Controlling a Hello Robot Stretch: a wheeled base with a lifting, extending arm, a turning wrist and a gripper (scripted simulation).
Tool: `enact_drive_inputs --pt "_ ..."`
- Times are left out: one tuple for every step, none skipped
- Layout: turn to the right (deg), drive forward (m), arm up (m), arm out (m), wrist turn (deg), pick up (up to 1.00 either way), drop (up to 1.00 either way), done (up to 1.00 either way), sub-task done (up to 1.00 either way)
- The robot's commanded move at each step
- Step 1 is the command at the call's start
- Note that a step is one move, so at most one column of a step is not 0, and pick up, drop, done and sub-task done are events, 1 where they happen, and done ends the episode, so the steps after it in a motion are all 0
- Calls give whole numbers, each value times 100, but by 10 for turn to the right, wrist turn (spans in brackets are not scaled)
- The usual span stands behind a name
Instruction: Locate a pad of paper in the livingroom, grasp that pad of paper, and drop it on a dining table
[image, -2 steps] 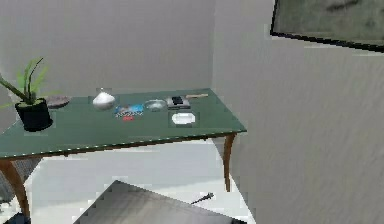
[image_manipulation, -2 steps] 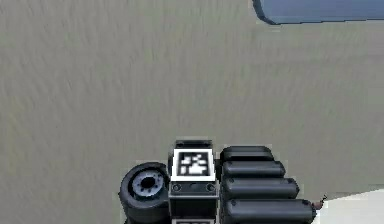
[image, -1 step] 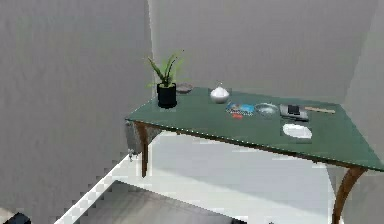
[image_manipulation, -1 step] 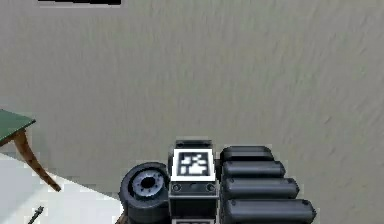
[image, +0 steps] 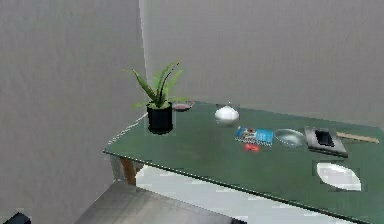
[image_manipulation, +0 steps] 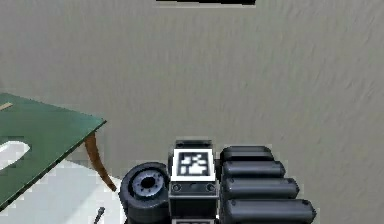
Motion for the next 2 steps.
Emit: enact_drive_inputs --pt "-450 0 0 0 0 0 0 0 0" --pt "-30 0 0 0 0 0 0 0 0"
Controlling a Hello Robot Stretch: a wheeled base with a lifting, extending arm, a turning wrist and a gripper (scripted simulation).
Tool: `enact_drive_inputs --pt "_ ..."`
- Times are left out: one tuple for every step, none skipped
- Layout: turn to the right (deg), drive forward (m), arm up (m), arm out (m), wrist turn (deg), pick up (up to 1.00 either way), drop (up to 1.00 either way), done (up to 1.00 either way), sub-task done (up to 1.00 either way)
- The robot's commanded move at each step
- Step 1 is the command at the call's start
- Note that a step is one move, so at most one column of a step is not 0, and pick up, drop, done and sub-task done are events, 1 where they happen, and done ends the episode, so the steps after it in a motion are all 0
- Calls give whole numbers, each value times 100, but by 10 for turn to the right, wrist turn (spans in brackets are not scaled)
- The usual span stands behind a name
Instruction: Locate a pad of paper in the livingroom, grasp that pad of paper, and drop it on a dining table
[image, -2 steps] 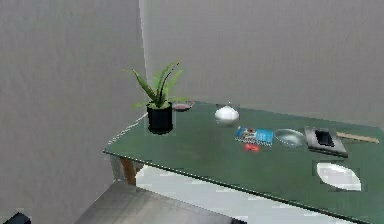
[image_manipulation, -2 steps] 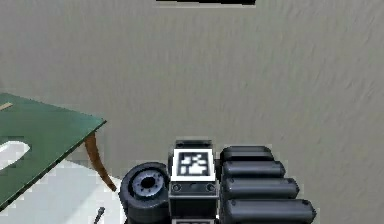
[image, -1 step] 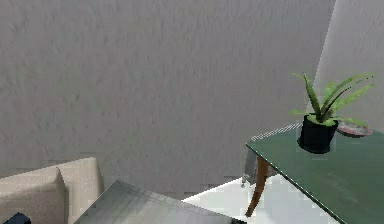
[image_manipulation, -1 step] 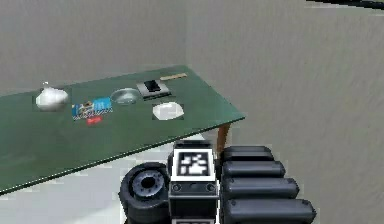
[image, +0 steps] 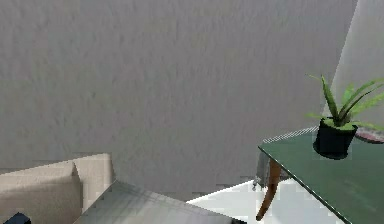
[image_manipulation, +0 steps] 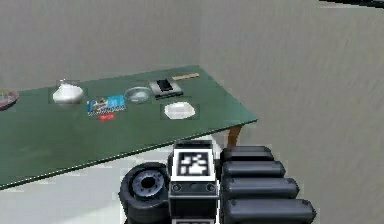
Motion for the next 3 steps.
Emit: enact_drive_inputs --pt "450 0 0 0 0 0 0 0 0" --pt "-390 0 0 0 0 0 0 0 0" --pt "300 0 0 0 0 0 0 0 0"
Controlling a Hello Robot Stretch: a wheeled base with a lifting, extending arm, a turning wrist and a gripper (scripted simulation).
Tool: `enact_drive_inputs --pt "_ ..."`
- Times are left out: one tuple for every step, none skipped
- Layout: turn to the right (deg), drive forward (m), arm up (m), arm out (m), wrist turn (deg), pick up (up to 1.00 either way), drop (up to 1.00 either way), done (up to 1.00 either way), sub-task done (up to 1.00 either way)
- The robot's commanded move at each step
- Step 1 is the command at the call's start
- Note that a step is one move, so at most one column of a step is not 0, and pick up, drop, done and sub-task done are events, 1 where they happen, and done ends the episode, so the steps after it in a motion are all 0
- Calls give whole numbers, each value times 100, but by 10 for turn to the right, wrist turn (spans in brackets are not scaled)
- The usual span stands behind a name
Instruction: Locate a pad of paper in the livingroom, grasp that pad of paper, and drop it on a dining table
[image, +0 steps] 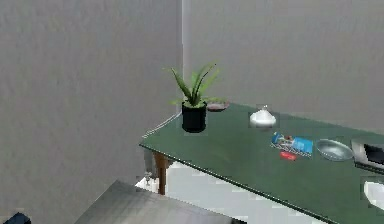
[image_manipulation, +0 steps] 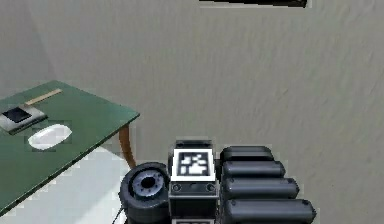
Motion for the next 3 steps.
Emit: enact_drive_inputs --pt "-240 0 0 0 0 0 0 0 0" --pt "150 0 0 0 0 0 0 0 0" --pt "0 0 0 0 0 0 0 100 0"
